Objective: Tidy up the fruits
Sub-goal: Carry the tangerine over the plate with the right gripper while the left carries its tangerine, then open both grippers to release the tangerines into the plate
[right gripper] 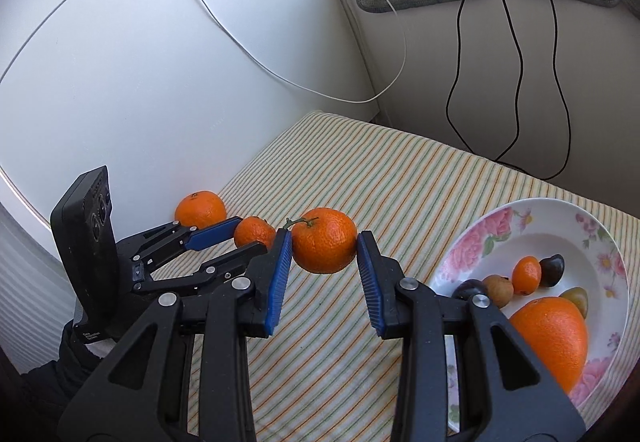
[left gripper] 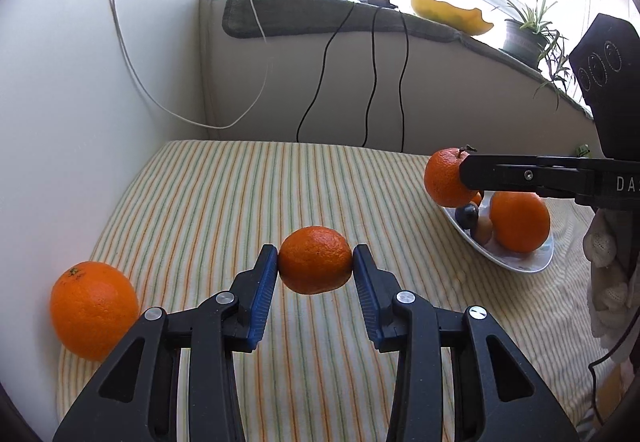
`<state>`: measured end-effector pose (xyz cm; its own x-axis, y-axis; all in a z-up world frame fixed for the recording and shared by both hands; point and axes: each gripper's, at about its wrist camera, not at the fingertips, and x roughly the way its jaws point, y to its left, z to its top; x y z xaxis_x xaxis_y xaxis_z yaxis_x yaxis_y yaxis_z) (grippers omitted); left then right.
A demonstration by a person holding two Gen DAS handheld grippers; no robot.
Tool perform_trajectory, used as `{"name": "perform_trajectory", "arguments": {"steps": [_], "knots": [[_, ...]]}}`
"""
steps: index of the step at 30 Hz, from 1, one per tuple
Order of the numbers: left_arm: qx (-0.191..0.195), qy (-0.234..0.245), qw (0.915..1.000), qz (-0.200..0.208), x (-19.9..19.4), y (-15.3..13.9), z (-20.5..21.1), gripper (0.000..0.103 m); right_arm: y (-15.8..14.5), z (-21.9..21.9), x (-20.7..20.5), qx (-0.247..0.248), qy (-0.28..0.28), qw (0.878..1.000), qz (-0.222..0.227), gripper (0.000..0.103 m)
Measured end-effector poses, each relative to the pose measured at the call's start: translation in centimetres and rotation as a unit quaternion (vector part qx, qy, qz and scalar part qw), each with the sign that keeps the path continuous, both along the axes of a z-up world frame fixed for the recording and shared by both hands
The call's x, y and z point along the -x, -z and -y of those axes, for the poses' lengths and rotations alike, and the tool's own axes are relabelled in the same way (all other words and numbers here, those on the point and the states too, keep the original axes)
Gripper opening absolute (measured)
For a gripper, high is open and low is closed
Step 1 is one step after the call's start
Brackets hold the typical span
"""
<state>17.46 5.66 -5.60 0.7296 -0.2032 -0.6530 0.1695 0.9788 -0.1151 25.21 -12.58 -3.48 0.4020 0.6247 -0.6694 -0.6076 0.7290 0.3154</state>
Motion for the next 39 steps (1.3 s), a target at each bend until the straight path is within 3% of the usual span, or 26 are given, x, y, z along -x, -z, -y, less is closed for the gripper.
{"name": "perform_trajectory", "arguments": {"steps": [18, 39], "knots": [[0.01, 0.063, 0.9979, 0.008, -0.8, -1.2, 7.1, 0.037, -1.3, 10.0, -2.1, 0.003, 0.098, 0.995, 0.024, 0.035], [0.005, 0.1, 0.9949, 0.002, -1.3, -1.3, 11.8, 0.037, -0.2, 13.9, -3.0, 0.003, 0.132, 0.991, 0.022, 0.033]]}}
